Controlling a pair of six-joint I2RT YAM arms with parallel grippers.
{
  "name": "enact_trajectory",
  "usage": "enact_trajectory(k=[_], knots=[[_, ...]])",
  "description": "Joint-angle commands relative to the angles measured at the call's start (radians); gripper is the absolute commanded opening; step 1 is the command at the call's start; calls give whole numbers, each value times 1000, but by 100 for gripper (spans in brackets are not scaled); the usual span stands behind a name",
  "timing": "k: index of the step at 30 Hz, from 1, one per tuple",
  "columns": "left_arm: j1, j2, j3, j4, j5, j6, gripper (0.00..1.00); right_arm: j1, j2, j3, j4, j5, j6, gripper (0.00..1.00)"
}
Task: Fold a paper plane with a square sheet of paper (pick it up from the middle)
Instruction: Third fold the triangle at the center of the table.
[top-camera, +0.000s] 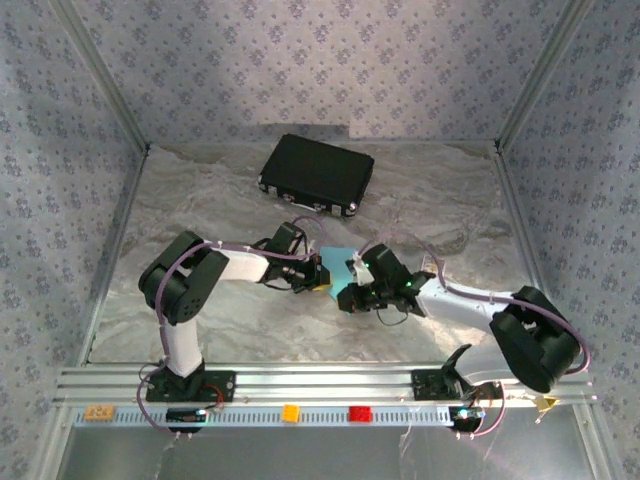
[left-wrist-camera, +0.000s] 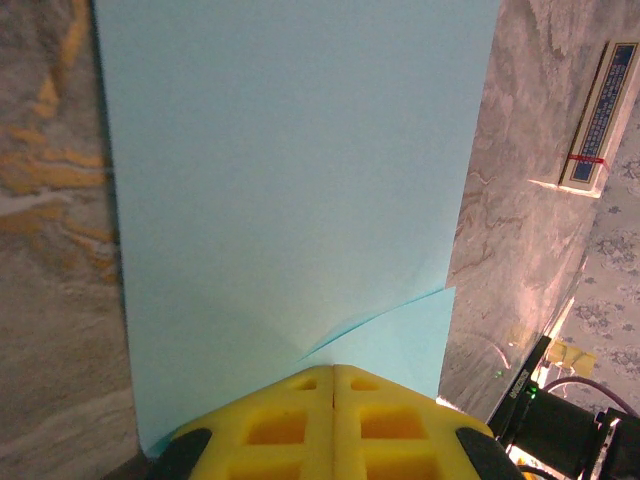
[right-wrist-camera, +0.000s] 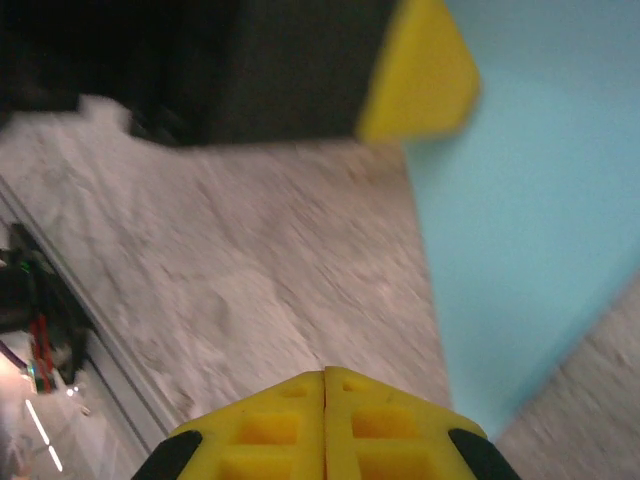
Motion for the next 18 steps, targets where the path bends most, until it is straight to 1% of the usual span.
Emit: enact_trajectory(k=[1, 5, 9, 12, 16, 18], knots=[[-6, 33, -14, -86, -59, 13, 0, -15, 78, 79, -20, 32, 16, 7], [-8, 34, -15, -81, -59, 12, 0, -21, 185, 136, -21, 51, 44, 5], [-8, 33, -17, -80, -58, 13, 0, -29, 243, 130, -3, 49, 65, 4], [-7, 29, -16, -78, -56, 15, 0, -35, 267, 98, -36, 57, 70, 4], [-6, 15, -5, -78, -53, 20, 0, -36, 251, -2, 14, 41, 103, 3], [-8, 3, 3, -71, -43, 17, 0, -41, 251, -24, 18, 45, 110, 3]])
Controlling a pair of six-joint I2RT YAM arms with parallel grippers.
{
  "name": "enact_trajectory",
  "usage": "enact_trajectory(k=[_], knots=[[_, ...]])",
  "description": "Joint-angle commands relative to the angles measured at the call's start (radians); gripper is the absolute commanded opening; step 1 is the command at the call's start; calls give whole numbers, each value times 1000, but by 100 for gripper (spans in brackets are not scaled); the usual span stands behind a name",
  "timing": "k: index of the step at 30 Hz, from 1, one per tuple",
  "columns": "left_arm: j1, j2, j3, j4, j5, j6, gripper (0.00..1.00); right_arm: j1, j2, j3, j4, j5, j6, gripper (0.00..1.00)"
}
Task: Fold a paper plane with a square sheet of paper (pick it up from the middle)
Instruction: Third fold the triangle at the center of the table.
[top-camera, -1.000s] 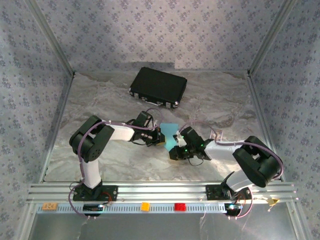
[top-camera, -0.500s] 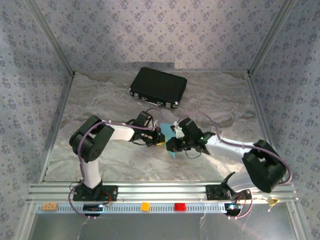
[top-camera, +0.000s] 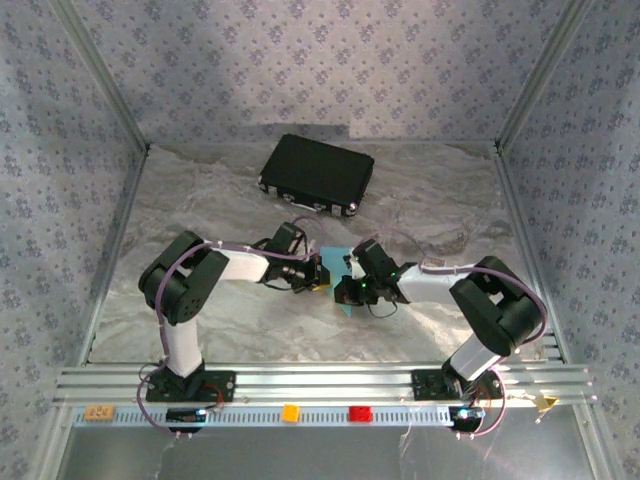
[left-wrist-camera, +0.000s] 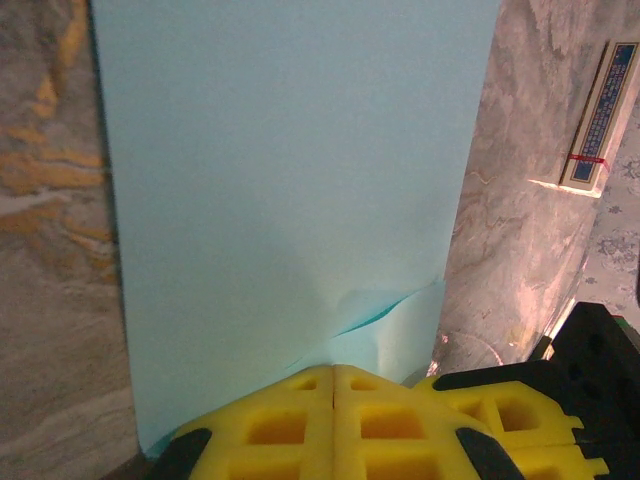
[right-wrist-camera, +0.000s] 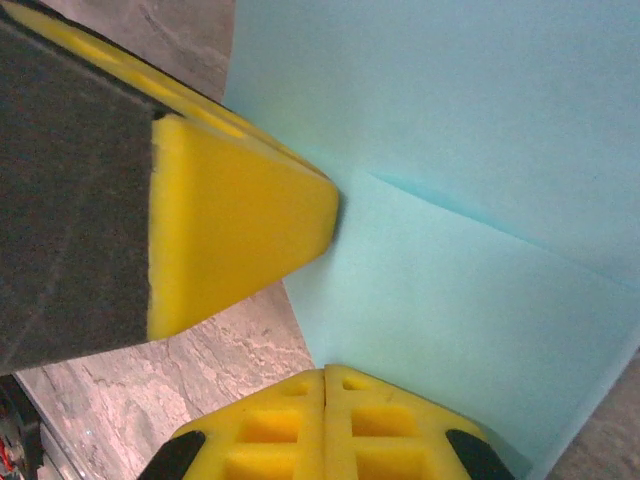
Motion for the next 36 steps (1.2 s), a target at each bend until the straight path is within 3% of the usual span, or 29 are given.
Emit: enact_trajectory(k=[1, 5, 9, 14, 19, 36], knots=[[-8, -9, 8, -66, -42, 19, 0, -8, 15, -68, -76, 15, 33, 3], [-15, -71, 32, -108, -72, 58, 5, -13, 23, -58, -58, 6, 36, 2], [-27, -97, 19, -114, -81, 40, 4, -13, 33, -47, -53, 4, 38, 1], [-56, -61, 2, -52, -57, 2, 2, -12, 48, -44, -39, 1, 46, 0], [-58, -2, 32, -134, -110, 13, 0, -15, 49, -55, -33, 3, 48, 0], [78, 14, 46, -157, -140, 75, 0, -31, 16, -85, -60, -14, -1, 0]])
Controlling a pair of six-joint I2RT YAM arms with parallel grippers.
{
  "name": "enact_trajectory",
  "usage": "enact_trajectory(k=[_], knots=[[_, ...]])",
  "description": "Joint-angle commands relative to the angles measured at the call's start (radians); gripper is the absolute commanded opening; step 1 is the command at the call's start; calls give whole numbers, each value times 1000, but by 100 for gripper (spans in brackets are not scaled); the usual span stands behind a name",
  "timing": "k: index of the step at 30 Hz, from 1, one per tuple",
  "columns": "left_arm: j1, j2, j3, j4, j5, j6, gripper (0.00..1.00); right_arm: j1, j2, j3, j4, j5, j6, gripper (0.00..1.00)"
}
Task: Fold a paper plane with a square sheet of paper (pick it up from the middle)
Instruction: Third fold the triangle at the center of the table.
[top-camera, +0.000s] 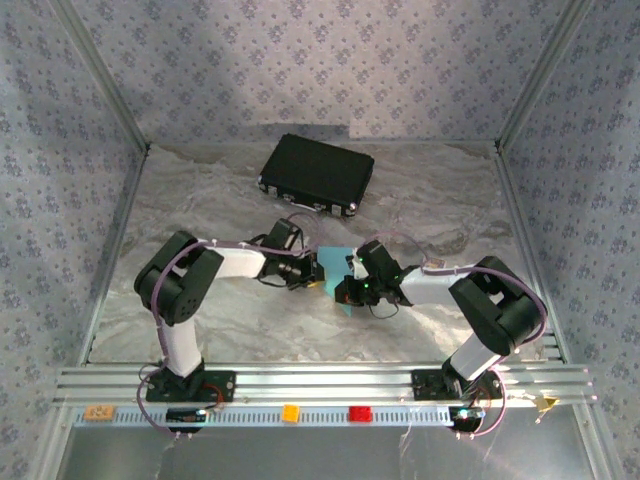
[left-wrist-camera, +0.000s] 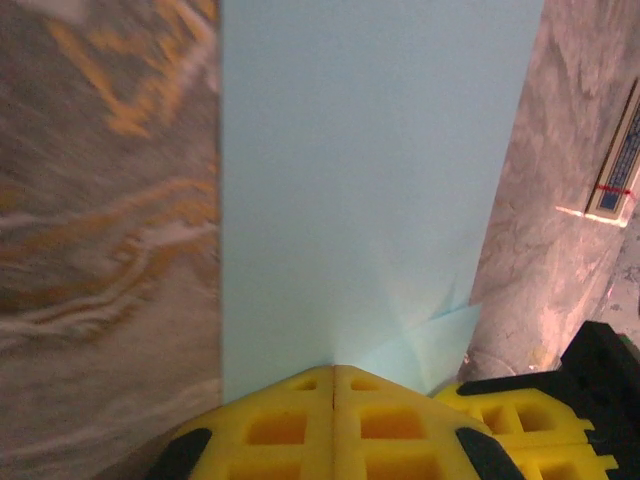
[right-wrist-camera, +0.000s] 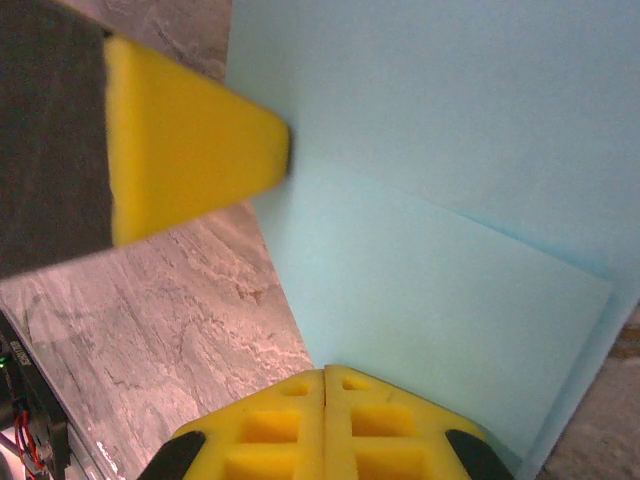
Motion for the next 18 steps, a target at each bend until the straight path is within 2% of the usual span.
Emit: enact_trajectory(k=[1, 8, 18], knots=[[39, 31, 22, -70, -94, 43, 0, -11, 12, -51, -138, 22, -28, 0], [77, 12, 31, -115, -118, 42, 0, -16, 0, -55, -138, 5, -45, 0], [47, -113, 28, -102, -114, 30, 2, -25, 20, -36, -136, -15, -66, 0]])
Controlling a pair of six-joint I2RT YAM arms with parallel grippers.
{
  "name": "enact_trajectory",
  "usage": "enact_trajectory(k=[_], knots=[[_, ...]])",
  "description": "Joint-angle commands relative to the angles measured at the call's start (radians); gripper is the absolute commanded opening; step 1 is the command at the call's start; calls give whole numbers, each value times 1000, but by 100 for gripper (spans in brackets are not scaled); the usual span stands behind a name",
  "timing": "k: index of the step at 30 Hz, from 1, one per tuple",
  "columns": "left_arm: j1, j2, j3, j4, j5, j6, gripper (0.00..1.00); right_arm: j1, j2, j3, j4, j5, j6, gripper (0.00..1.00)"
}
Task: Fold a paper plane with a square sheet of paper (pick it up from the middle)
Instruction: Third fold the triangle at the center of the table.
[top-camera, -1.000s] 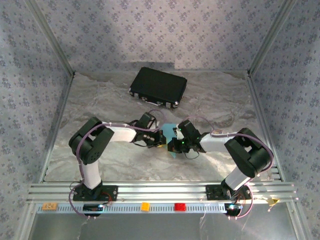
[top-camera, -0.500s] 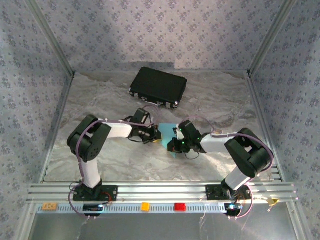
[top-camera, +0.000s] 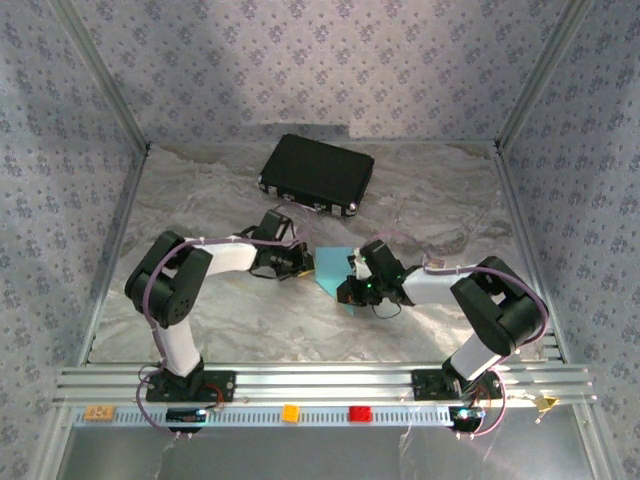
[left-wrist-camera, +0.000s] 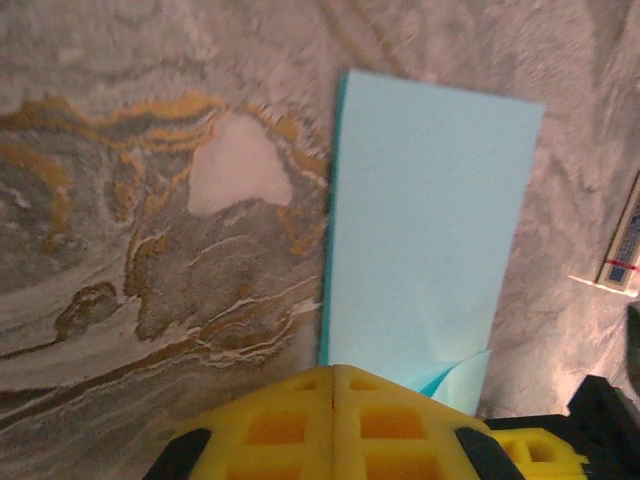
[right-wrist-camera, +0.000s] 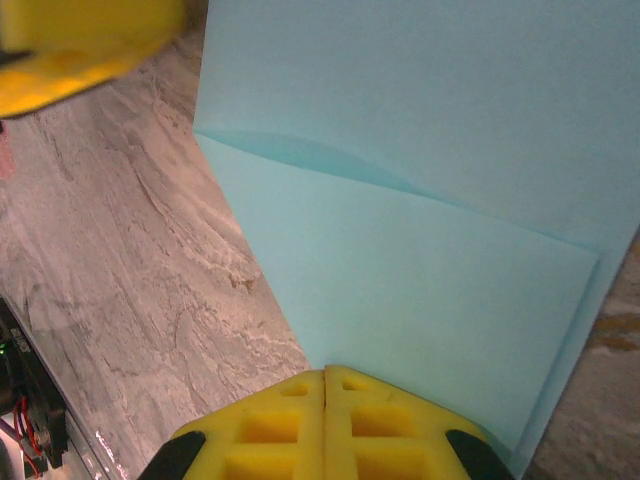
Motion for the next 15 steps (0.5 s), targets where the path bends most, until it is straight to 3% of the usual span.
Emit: enact_trajectory(k=[1, 8, 15], knots=[[-15, -55, 5, -12, -18, 9, 3, -3, 27, -24, -133, 14, -24, 0], [-100, -18, 17, 22, 34, 22, 2, -6, 28, -23, -128, 18, -21, 0], [-107, 83, 37, -18, 26, 19, 0, -7, 24, -4, -120, 2, -21, 0]])
